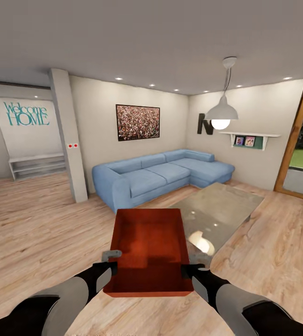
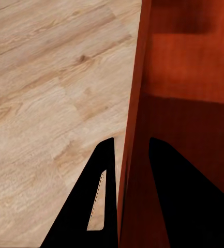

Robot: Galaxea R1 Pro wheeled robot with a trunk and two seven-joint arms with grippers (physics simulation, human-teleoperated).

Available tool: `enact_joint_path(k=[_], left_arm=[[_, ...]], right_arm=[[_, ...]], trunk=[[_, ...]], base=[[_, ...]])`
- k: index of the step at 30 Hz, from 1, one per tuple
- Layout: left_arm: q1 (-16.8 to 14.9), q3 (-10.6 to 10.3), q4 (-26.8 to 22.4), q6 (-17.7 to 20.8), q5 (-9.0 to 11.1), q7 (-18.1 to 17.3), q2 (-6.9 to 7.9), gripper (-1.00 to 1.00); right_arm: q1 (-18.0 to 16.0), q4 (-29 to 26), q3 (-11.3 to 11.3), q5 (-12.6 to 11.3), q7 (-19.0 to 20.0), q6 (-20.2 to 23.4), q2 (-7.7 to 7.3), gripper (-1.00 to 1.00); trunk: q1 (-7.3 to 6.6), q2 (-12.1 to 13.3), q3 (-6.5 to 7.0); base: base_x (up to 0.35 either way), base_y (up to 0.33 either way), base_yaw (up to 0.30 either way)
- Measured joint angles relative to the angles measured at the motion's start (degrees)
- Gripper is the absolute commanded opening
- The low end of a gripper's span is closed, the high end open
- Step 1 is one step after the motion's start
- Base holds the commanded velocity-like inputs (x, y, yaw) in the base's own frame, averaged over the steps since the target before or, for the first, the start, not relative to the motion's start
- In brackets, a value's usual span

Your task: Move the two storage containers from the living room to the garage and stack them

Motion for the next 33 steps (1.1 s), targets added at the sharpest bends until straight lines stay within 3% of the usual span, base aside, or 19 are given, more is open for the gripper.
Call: enact_joint_path(k=[33], left_arm=[[0.0,-0.03,0.03,-0.02,0.09,0.02,0.0,-1.0]], right_arm=[[0.0,-0.03,-0.01,0.06,0.0,0.08,0.0,-1.0]], trunk=[[0.0,0.0,0.0]], base=[[0.0,0.0,0.3]])
